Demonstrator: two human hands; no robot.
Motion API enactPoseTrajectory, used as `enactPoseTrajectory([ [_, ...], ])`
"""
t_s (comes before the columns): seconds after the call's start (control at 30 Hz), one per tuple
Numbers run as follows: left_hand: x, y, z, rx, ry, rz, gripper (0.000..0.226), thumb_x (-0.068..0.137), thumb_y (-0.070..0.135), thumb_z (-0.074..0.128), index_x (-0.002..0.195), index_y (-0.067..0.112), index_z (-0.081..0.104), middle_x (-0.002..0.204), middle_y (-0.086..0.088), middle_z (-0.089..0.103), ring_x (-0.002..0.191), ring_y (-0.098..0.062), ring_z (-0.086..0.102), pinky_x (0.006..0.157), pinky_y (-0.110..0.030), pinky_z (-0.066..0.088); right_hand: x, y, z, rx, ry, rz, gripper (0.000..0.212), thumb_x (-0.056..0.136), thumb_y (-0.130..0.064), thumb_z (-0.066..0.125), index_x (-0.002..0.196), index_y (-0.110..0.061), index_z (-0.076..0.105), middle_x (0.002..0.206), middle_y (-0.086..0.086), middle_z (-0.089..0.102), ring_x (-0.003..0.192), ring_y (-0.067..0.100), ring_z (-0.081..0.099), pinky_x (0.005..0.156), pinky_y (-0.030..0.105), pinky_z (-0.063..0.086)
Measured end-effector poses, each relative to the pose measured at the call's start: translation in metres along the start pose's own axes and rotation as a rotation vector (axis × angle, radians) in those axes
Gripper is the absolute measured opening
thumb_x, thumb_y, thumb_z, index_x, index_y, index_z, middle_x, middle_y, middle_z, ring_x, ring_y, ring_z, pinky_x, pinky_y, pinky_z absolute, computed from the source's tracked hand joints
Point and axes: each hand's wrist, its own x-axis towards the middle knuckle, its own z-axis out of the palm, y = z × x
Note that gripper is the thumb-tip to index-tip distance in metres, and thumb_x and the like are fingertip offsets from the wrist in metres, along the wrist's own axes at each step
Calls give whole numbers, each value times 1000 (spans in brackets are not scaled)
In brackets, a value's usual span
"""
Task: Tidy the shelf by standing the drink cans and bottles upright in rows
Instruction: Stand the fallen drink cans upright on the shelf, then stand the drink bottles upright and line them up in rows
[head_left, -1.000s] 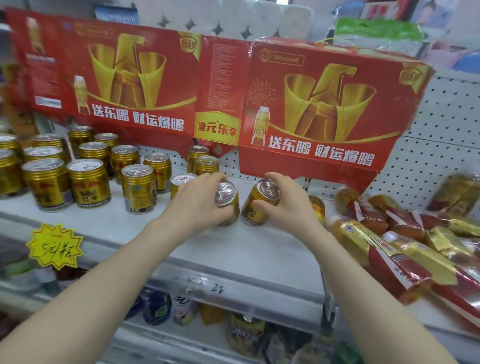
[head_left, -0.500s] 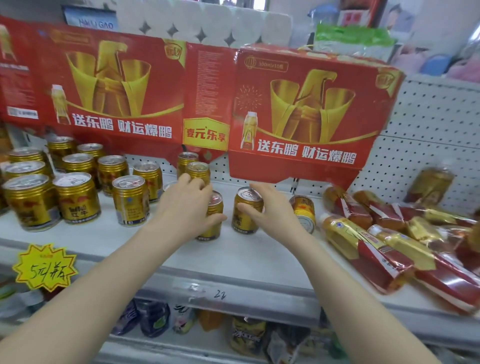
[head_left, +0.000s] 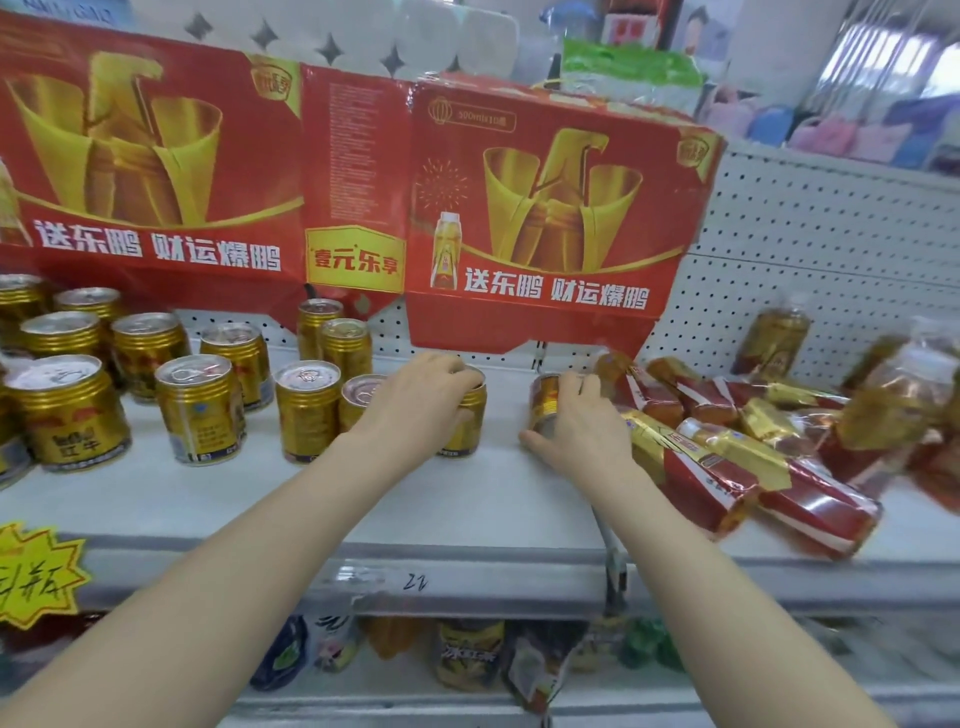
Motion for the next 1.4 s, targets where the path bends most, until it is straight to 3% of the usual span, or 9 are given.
enactPoseTrajectory([
  [0.17, -4, -1, 4, -35, 45, 4, 42, 93, 20, 64, 134, 19, 58, 128, -1, 59, 118, -23, 49, 92, -40, 50, -7, 0, -4, 141, 55, -16, 55, 81, -30, 67, 127, -11, 43, 117, 11, 45, 99, 34, 56, 75, 36, 43],
  [0.33, -4, -2, 6, -22, 51, 0, 43, 93, 23, 64, 135, 20, 56, 130, 0, 57, 120, -23, 48, 93, -39, 49, -24, 5, -14, 392, 200, -41, 49, 84, -34, 67, 125, -16, 51, 113, 3, 53, 102, 22, 51, 83, 29, 39],
  [0.43, -3, -3, 7, -22, 44, -2, 45, 93, 23, 64, 137, 21, 55, 130, 0, 57, 121, -24, 48, 94, -40, 49, -29, 3, -18, 352, 235, -61, 46, 89, -38, 61, 128, -16, 53, 112, 3, 58, 104, 22, 48, 85, 29, 34],
  [0.83, -5, -1, 5, -6, 53, 11, 43, 93, 21, 65, 135, 20, 57, 126, -4, 58, 114, -25, 51, 89, -41, 51, -31, 11, -19, 320, 49, -21, 58, 99, -54, 42, 145, -19, 42, 138, 9, 50, 127, 27, 42, 106, 41, 36],
  [1.03, -3, 18, -3, 22, 34, -40, 40, 95, 23, 61, 134, 17, 56, 131, -4, 56, 115, -26, 50, 92, -43, 50, -28, 71, -49, 287, 218, -48, 43, 100, -38, 41, 132, -15, 58, 126, 10, 59, 117, 29, 51, 100, 41, 40],
  [1.13, 2, 50, -10, -37, 143, 4, 48, 94, 22, 63, 139, 14, 51, 134, -7, 54, 120, -28, 47, 97, -40, 44, -27, 123, -66, 129, 157, 39, 37, 99, -31, 48, 132, -17, 57, 125, 11, 58, 116, 31, 50, 98, 42, 42],
  [1.2, 10, 77, -14, -65, 182, 33, 47, 93, 20, 64, 138, 14, 53, 133, -7, 54, 120, -28, 48, 99, -38, 42, -26, 155, -75, -2, 2, 99, 46, 97, -40, 48, 135, -16, 54, 128, 12, 57, 117, 33, 52, 97, 44, 46],
  [1.3, 26, 123, -8, -94, 115, 95, 43, 94, 21, 62, 136, 16, 55, 134, -5, 53, 121, -27, 48, 101, -38, 41, -28, 181, -82, -75, -250, 75, 80, 81, -77, 33, 129, -18, 58, 120, 14, 63, 106, 31, 59, 89, 43, 52],
  [1.4, 41, 163, 5, -128, 26, 88, 40, 96, 25, 60, 134, 17, 56, 132, -4, 55, 121, -25, 49, 100, -39, 42, -29, 200, -76, -47, -280, -10, 95, 69, -89, 21, 125, -23, 59, 112, 10, 63, 99, 28, 60, 83, 39, 51],
])
